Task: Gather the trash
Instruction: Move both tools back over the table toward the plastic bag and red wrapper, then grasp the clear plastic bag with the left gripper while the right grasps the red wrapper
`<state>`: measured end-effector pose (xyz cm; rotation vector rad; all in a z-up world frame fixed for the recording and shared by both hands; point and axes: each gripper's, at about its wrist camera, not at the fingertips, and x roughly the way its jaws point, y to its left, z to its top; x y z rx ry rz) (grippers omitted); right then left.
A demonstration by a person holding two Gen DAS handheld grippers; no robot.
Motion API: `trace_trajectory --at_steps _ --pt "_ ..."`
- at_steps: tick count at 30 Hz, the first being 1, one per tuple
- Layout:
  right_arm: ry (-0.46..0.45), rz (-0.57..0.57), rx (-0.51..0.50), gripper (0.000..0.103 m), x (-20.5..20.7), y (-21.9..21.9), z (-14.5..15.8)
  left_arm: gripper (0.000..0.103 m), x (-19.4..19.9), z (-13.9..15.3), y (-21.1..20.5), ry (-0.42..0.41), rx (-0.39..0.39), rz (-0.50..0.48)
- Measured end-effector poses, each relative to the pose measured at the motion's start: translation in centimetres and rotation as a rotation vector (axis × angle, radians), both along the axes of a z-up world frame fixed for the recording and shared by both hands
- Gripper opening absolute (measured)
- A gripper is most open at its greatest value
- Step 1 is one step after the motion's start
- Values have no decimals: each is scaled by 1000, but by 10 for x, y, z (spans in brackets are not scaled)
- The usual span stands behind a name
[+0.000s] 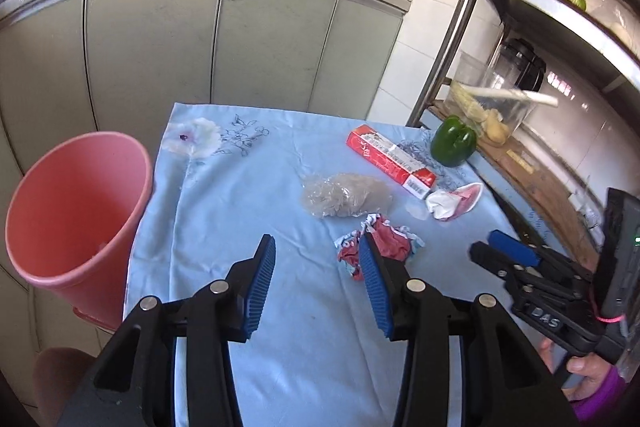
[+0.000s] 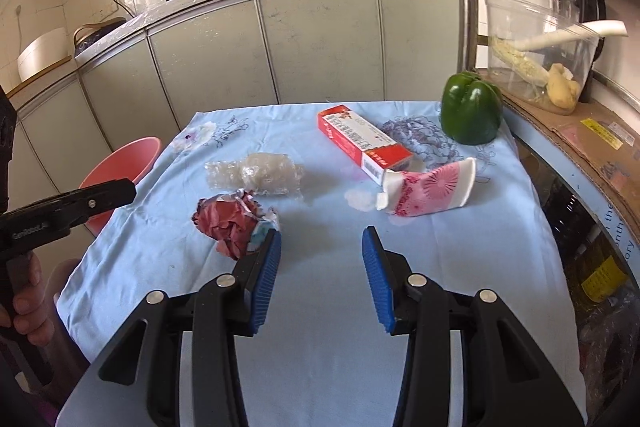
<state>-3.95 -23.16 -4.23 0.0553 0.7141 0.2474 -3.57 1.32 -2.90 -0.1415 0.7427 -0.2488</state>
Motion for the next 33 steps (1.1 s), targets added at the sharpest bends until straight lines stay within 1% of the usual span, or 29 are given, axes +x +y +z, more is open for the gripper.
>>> trace_trajectory --at_steps 2,3,6,9,12,15,18,20,22,24,26,27,28,29,33 --pt "6 -15 6 43 -1 -8 -2 39 10 -6 -5 20 69 54" --pt "11 -22 12 43 -1 -12 -3 38 16 -10 -5 39 85 74" --pt "22 -33 32 43 -2 -21 -5 36 33 -23 -6 106 108 103" --pt "39 -39 44 43 -2 -27 -9 36 41 -33 -13 130 130 86" --pt "43 -35 46 43 -1 -29 -12 37 42 -39 -26 140 135 45" --pt "45 -32 52 43 2 -30 -13 37 40 -39 -41 129 153 -5" --pt "49 -28 62 43 5 -30 -14 38 33 -35 -58 117 116 -108" --pt "55 -25 66 43 8 -30 -15 40 26 -27 -67 81 107 -177" --pt "53 -23 75 43 9 -31 -15 41 18 -16 -69 29 114 -202" --pt "49 -20 91 43 10 -31 -13 41 18 -7 -62 -6 123 -189" --pt "54 -13 110 43 12 -31 -13 43 24 -1 -53 -18 129 -150" --pt "61 -8 121 44 13 -31 -14 43 30 1 -49 -14 136 -131" --pt "73 1 140 49 14 -31 -15 43 36 1 -46 -4 142 -113" --pt "86 8 157 51 16 -30 -16 43 44 0 -44 9 140 -102" --pt "97 37 176 51 18 -22 -16 44 75 -13 -40 69 137 -89"
